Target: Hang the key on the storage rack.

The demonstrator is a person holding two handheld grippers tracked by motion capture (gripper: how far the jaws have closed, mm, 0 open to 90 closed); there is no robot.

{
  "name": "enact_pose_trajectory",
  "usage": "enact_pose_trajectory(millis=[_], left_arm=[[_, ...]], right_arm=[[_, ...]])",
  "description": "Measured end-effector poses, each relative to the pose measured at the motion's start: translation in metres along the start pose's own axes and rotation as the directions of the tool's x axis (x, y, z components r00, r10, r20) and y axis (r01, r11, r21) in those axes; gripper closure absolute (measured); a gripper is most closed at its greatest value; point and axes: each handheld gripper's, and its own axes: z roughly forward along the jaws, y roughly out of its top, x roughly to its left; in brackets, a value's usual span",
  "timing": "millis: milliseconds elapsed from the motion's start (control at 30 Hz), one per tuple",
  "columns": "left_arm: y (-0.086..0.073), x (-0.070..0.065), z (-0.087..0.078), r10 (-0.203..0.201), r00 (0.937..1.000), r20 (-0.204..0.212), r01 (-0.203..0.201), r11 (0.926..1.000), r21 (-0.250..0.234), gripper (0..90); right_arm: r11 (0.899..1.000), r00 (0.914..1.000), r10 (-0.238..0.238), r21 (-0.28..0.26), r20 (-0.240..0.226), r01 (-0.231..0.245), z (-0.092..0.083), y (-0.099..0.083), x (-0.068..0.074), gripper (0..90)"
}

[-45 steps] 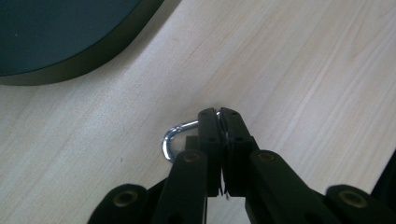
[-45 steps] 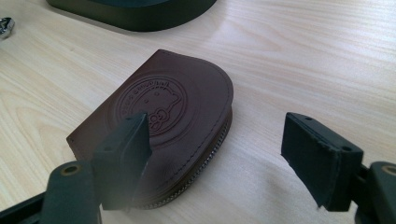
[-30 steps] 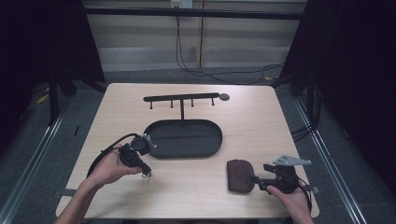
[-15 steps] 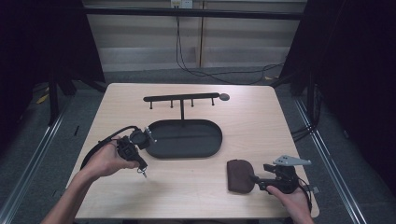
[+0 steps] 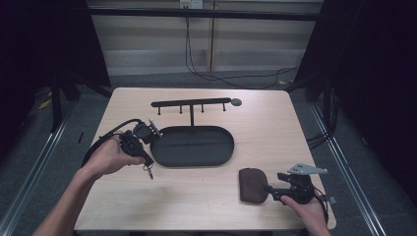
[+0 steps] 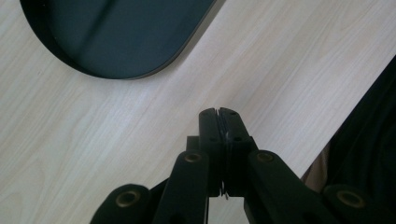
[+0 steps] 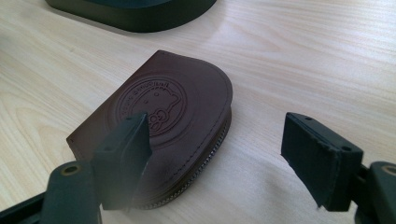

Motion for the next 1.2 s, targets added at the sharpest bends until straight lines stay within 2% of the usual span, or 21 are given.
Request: enact_pose_trajectory(millis=[167, 300, 467, 667, 867, 933, 967, 1100, 1133, 1200], left_arm=[[0.005, 0.004, -0.009, -0.006, 0.9995, -0.031, 0.006, 0.9999, 0.011, 89.2], [0.01, 0.007, -0.015, -0.003, 0.9997, -0.025, 0.003, 0.9999, 0.016, 89.2], [0.019, 0.008, -0.022, 0.001, 0.9994, -0.036, 0.0, 0.9999, 0.014, 89.3], [0.029, 0.012, -0.032, 0.001, 0.9992, -0.041, 0.001, 0.9994, 0.034, 89.4], [0.039, 0.014, -0.043, 0.01, 0.9986, -0.052, -0.01, 0.9998, 0.015, 89.4], [0.042, 0.015, -0.047, 0.006, 0.9971, -0.076, -0.006, 1.0, 0.0, 89.4], [0.045, 0.017, -0.05, -0.01, 0.9949, -0.1, 0.008, 0.9998, -0.016, 89.4], [0.05, 0.024, -0.054, -0.027, 0.9938, -0.108, 0.025, 0.9995, -0.019, 89.5], [0.051, 0.026, -0.056, -0.021, 0.9943, -0.104, 0.019, 0.9997, -0.014, 89.5], [0.054, 0.029, -0.058, -0.033, 0.9947, -0.097, 0.032, 0.9993, -0.02, 89.5]], right_arm=[[1.0, 1.0, 0.002, -0.003, -0.002, -0.002, 0.0, 0.0, 0.0, 23.5], [1.0, 1.0, 0.002, -0.003, -0.003, -0.002, -0.001, 0.0, 0.0, 23.5], [1.0, 1.0, 0.0, -0.004, -0.006, 0.0, -0.001, 0.0, 0.0, 23.5], [1.0, 1.0, -0.001, -0.005, -0.007, 0.0, 0.0, 0.0, 0.0, 23.5], [1.0, 1.0, 0.001, -0.003, -0.008, -0.001, -0.001, 0.0, 0.0, 23.5], [1.0, 1.0, 0.001, -0.005, -0.008, -0.001, -0.001, 0.0, 0.0, 23.5], [1.0, 1.0, 0.001, -0.004, -0.007, -0.001, -0.001, 0.0, 0.0, 23.5], [1.0, 1.0, -0.001, -0.007, -0.008, 0.001, -0.001, 0.0, 0.0, 23.5], [1.0, 1.0, 0.001, -0.006, -0.008, -0.001, -0.001, 0.0, 0.0, 23.5], [1.0, 1.0, 0.004, -0.007, -0.008, -0.004, -0.001, 0.0, 0.0, 23.5]])
